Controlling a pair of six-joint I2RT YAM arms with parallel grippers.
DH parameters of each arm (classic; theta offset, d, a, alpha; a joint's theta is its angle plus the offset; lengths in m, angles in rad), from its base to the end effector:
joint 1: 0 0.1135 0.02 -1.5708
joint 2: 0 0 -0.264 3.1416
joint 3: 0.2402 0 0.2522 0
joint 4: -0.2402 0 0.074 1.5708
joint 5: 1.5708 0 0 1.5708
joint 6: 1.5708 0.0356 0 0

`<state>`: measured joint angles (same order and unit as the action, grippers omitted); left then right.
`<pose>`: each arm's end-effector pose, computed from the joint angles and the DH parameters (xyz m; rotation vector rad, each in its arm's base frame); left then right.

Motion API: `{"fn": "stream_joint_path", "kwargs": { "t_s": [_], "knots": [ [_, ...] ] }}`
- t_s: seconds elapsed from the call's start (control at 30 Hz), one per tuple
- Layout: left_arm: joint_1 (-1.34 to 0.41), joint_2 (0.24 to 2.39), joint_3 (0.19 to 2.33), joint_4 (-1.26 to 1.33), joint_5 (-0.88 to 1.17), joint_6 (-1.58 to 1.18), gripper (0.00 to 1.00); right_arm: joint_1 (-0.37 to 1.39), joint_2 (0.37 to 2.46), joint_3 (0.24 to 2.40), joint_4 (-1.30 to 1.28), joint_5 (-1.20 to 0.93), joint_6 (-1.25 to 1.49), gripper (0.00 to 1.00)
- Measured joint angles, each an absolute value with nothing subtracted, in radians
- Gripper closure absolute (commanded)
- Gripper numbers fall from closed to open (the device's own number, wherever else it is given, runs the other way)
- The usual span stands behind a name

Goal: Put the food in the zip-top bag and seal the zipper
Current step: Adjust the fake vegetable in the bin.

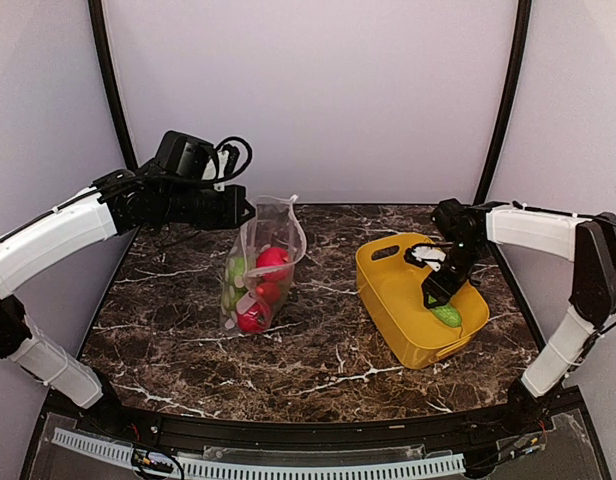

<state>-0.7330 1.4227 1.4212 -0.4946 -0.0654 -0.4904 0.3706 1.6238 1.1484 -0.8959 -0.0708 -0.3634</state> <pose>0.2412 -0.2140 0.3821 0.2173 2.1268 -0.6741 0.2796 0.1113 0.2110 -1.0648 2.7410 0.1052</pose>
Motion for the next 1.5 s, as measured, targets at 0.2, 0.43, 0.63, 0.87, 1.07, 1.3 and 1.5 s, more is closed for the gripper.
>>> {"fn": "stream_joint_path", "kwargs": {
  "t_s": [0.2, 0.43, 0.63, 0.87, 1.07, 1.3, 1.5],
  "knots": [
    [-0.733, 1.423, 1.419, -0.493, -0.062, -0.49, 0.99, 0.37, 1.642, 1.164, -0.895, -0.043, -0.361, 0.4],
    [-0.733, 1.423, 1.419, -0.488, -0.06, -0.49, 0.99, 0.37, 1.684, 1.168, -0.894, -0.027, -0.361, 0.42],
    [-0.733, 1.423, 1.417, -0.488, -0.06, -0.49, 0.99, 0.37, 1.699, 1.171, -0.884, 0.01, -0.361, 0.46],
    [-0.733, 1.423, 1.405, -0.485, -0.06, -0.491, 0.99, 0.37, 1.721, 1.172, -0.863, 0.058, -0.362, 0.5],
    [-0.733, 1.423, 1.399, -0.475, -0.054, -0.494, 0.99, 0.373, 1.737, 1.179, -0.86, 0.091, -0.363, 0.52],
    [-0.733, 1.423, 1.39, -0.465, -0.044, -0.501, 0.99, 0.411, 1.74, 1.187, -0.861, 0.117, -0.366, 0.65],
    [-0.733, 1.423, 1.386, -0.463, -0.043, -0.501, 0.99, 0.446, 1.74, 1.213, -0.874, 0.09, -0.369, 0.69]
  ]
}}
